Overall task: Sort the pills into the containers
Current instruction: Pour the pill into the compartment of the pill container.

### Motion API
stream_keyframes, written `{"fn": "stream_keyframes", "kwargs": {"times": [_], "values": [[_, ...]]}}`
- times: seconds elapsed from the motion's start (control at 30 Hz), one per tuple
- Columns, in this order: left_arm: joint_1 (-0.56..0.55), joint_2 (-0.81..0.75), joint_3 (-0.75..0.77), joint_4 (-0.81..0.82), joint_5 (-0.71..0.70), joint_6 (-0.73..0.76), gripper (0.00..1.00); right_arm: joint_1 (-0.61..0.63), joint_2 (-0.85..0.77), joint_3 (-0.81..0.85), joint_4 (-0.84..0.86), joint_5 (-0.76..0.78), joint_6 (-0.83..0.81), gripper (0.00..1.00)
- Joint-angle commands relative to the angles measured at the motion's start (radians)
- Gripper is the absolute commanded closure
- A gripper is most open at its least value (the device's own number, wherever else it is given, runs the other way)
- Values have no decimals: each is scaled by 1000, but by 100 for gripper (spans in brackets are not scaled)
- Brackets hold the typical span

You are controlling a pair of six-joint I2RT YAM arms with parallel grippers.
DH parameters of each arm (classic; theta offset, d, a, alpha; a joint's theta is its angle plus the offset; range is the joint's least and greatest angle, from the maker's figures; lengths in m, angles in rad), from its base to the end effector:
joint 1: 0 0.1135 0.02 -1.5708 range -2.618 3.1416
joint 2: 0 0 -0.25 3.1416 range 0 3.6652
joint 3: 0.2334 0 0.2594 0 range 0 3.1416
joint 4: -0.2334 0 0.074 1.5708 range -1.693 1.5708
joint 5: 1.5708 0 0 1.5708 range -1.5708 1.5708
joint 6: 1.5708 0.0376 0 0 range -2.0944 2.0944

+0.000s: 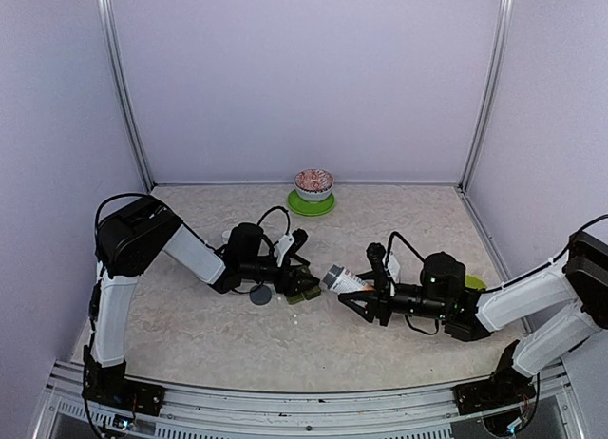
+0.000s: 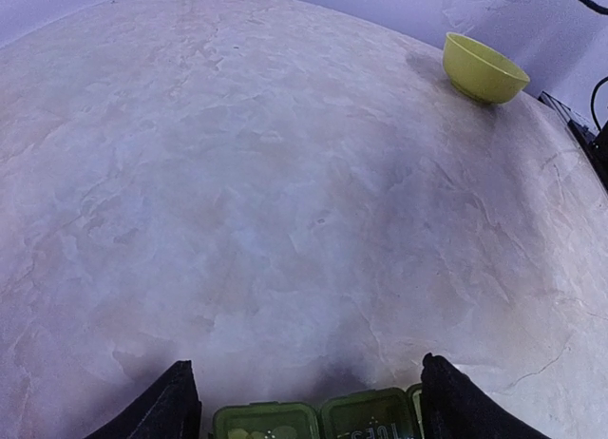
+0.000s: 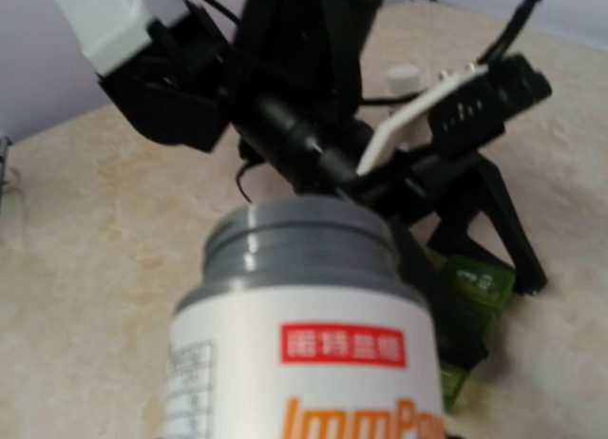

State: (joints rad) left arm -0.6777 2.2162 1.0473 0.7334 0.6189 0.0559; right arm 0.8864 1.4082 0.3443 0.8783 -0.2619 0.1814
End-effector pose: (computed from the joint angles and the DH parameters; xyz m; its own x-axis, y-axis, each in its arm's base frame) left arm 0.3129 -0.2798 0.0603 -0.2767 0.2811 -0.9189 0.9374 0.2895 -0.1937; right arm 0.1587 0.2099 0.1483 -0.2788 -0.0660 -0.9581 -0.8733 0.4325 0.2243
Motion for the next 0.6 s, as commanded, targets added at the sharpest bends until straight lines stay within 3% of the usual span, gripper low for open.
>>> {"fn": "stream_keyframes", "kwargs": {"times": [0.0,0.57], "values": [[-5,17,-14,35,-7,-7,25,22,47,49,10,45,14,75],[-1,23,-20,52,-5,-19,27,31,156,142,-75,105,26,76]]}}
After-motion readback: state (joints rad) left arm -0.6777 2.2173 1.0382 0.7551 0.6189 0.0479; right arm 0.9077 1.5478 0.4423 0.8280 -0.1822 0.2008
